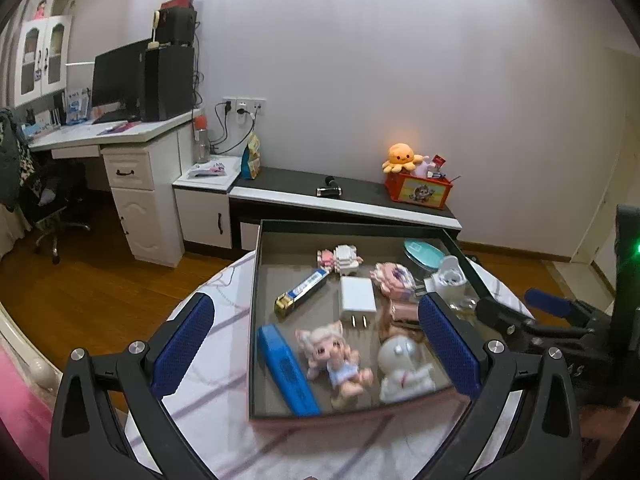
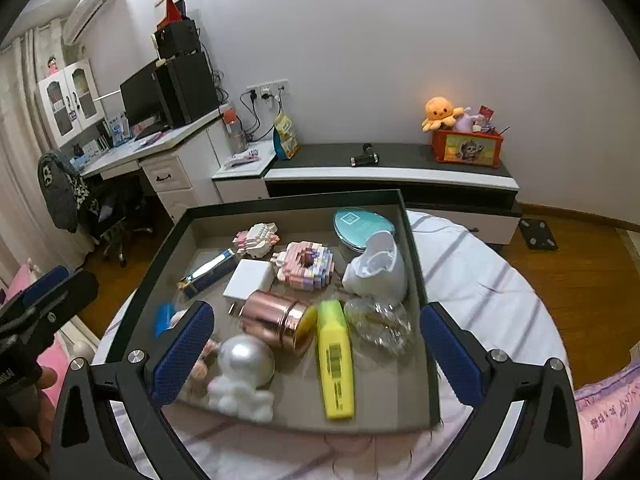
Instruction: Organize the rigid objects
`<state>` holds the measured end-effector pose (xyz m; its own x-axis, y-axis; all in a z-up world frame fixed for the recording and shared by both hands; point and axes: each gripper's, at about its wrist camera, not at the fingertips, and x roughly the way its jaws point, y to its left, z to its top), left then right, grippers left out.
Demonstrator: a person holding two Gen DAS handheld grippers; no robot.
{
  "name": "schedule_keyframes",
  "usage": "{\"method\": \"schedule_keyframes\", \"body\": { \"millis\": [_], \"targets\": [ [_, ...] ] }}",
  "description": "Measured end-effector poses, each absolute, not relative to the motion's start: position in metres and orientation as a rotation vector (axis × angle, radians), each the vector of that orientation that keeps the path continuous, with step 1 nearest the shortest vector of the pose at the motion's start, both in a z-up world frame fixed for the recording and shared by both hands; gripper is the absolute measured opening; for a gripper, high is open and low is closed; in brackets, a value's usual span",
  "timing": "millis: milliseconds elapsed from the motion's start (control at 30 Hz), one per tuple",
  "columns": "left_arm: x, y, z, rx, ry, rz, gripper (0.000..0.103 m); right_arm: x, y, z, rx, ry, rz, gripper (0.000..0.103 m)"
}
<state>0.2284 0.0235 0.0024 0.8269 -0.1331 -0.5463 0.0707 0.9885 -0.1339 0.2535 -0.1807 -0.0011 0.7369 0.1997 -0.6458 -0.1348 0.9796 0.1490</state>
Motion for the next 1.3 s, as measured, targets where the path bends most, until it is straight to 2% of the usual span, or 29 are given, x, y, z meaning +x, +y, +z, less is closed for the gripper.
{"method": "schedule_keyframes", "body": {
  "millis": [700,1300],
  "targets": [
    [0.056,0.008,0.036,-0.069,0.504,-0.080,0.103,0.062,-0.197,0.050,0.095,0.517,0.082,0.103],
    [-0.030,0.013,0.055,-0.076,0.406,-0.053,0.103,-0.014,-0.182,0.072,0.042,0.410,0.062,0.103]
  ]
}}
